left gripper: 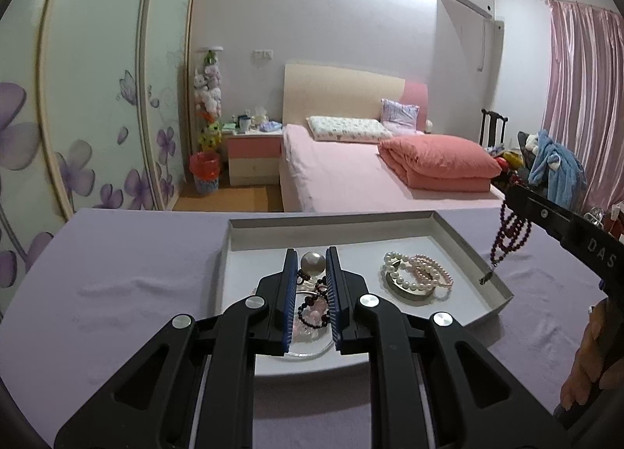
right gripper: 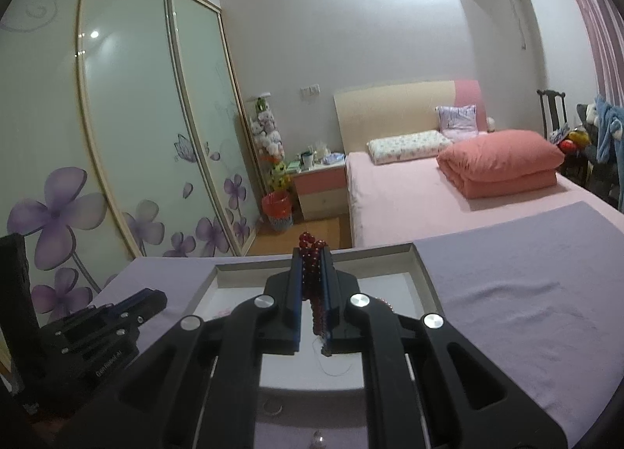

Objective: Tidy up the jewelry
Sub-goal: 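Carry the pearl earring and red beaded bracelet into the tray and open both tools, then grasp the silver ring with the left tool while the right tool grasps the other pearl earring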

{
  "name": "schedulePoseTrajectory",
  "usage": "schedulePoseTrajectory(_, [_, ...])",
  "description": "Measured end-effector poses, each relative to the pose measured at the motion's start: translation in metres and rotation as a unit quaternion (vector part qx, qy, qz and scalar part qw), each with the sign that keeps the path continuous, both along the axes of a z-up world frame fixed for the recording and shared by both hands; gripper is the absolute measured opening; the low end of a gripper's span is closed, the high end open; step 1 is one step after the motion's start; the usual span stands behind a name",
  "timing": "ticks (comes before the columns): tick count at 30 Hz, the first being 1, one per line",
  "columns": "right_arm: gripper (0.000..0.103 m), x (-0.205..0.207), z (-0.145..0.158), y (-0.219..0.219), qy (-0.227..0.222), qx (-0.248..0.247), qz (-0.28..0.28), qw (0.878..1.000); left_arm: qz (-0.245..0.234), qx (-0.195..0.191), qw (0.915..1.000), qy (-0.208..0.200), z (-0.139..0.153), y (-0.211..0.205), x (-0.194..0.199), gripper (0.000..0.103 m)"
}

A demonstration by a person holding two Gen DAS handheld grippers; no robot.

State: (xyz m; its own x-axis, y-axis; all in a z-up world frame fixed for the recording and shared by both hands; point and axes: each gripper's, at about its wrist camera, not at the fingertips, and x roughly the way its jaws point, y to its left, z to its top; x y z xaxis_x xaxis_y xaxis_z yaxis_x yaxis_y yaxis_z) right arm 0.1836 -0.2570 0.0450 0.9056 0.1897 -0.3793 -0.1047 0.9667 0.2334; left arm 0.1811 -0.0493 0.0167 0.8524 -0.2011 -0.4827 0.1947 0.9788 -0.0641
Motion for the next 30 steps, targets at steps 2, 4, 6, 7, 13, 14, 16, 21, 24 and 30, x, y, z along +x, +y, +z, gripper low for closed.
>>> schedulePoseTrajectory(2, [0.009,0.012,-0.003,0.001,0.010,0.004,0.001,1.000,-0.004,-0.001,1.0000,0.009,-0.004,-0.003,0.009,0.016])
schedulePoseTrajectory(4, [0.009,0.023,-0.008,0.002,0.020,0.006,0.002,1.000,-0.007,-0.001,0.9998,0.016,-0.007,-0.004,0.014,0.016])
schedulePoseTrajectory(6, [0.009,0.032,-0.013,0.004,0.031,0.008,0.003,0.999,-0.011,-0.003,0.9996,0.025,-0.011,-0.004,0.024,0.016])
schedulePoseTrajectory(7, [0.009,0.038,-0.016,0.005,0.040,0.009,0.003,0.999,-0.012,-0.003,0.9995,0.030,-0.013,-0.006,0.027,0.016])
schedulePoseTrajectory(13, [0.034,0.053,-0.033,0.001,0.077,0.022,0.006,0.997,-0.014,-0.013,0.9981,0.059,-0.022,-0.004,0.039,0.028])
schedulePoseTrajectory(14, [0.040,0.051,-0.034,0.000,0.075,0.022,0.003,0.997,-0.011,-0.017,0.9980,0.060,-0.022,0.000,0.037,0.036])
schedulePoseTrajectory(16, [0.040,0.046,-0.034,-0.004,0.071,0.017,-0.002,0.997,-0.005,-0.020,0.9982,0.057,-0.021,0.006,0.034,0.039])
schedulePoseTrajectory(21, [0.040,0.035,-0.038,-0.011,0.076,0.024,-0.007,0.997,0.007,-0.045,0.9971,0.061,-0.015,0.023,0.028,0.039])
schedulePoseTrajectory(24, [0.039,0.025,-0.039,-0.010,0.080,0.019,-0.003,0.997,0.012,-0.055,0.9964,0.063,-0.014,0.032,0.023,0.039])
schedulePoseTrajectory(30, [0.039,0.000,-0.048,-0.004,0.108,-0.006,0.024,0.994,0.019,-0.046,0.9964,0.068,-0.014,0.042,0.005,0.044])
